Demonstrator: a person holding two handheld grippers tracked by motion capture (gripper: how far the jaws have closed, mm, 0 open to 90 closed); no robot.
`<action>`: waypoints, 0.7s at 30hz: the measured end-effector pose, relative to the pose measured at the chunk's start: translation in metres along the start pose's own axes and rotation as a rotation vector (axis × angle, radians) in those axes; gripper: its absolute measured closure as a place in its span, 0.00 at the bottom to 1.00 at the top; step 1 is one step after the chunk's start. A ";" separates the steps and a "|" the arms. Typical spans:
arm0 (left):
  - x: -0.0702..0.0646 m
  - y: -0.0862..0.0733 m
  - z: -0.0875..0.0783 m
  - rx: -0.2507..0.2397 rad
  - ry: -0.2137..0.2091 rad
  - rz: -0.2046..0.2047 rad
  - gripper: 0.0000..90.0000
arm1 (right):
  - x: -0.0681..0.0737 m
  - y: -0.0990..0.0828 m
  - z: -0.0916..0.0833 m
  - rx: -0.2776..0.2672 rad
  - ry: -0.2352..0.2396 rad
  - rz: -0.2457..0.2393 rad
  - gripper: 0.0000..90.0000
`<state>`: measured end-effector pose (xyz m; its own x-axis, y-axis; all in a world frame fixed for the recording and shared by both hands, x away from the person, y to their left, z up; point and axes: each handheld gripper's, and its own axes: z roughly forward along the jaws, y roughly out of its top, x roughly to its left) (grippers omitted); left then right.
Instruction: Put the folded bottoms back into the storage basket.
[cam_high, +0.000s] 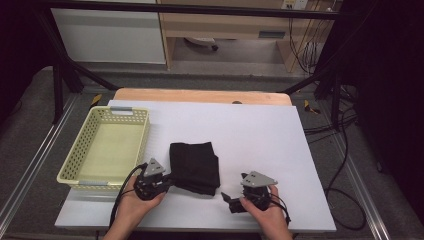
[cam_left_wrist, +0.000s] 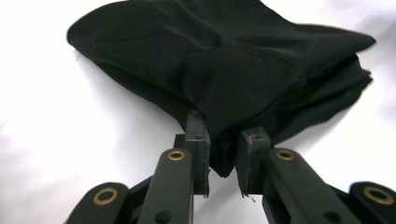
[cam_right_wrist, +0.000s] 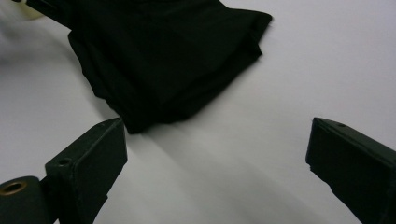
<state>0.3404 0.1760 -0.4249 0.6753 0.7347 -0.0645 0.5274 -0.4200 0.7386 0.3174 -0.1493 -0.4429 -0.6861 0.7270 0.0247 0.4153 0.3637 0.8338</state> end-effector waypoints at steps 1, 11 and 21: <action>-0.002 -0.010 -0.006 0.010 -0.002 -0.007 0.86 | 0.007 0.001 0.003 0.003 0.014 -0.007 0.06; -0.012 -0.024 -0.018 -0.031 0.035 -0.046 0.44 | 0.038 0.005 0.033 0.078 0.064 -0.037 0.12; -0.027 -0.037 -0.033 -0.098 0.075 -0.069 0.24 | 0.041 0.008 0.048 0.101 0.066 -0.057 0.28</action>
<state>0.2861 0.1894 -0.4283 0.5966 0.7995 -0.0698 0.5161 -0.3156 0.7963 0.3214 -0.0886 -0.4612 -0.7469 0.6647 0.0175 0.4301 0.4629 0.7751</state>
